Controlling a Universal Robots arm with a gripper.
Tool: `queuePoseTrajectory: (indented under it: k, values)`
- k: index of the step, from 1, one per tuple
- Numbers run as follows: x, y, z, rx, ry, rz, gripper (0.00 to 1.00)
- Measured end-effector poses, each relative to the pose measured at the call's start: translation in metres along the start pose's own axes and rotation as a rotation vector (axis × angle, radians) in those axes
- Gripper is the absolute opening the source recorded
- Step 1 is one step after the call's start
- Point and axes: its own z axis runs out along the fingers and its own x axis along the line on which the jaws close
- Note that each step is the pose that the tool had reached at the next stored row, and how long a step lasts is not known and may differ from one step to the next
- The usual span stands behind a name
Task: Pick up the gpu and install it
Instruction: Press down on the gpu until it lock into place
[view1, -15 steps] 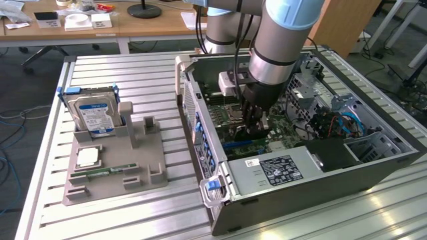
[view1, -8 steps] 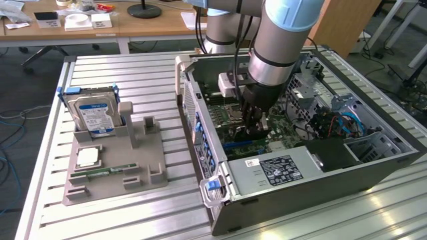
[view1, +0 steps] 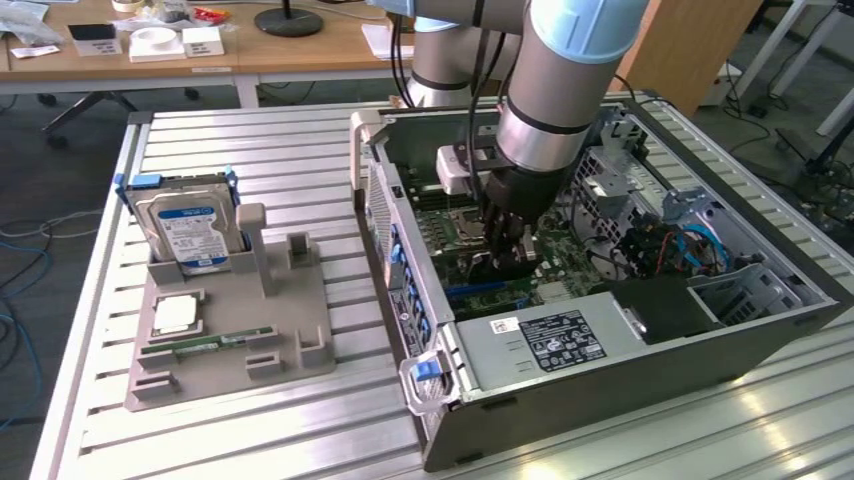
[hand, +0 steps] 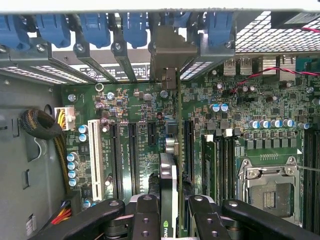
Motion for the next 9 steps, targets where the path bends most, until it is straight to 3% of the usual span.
queuePoseTrajectory:
  k: [9]
  values:
    - [0.0,0.0,0.0003,-0.0005,0.0,-0.01,0.27]
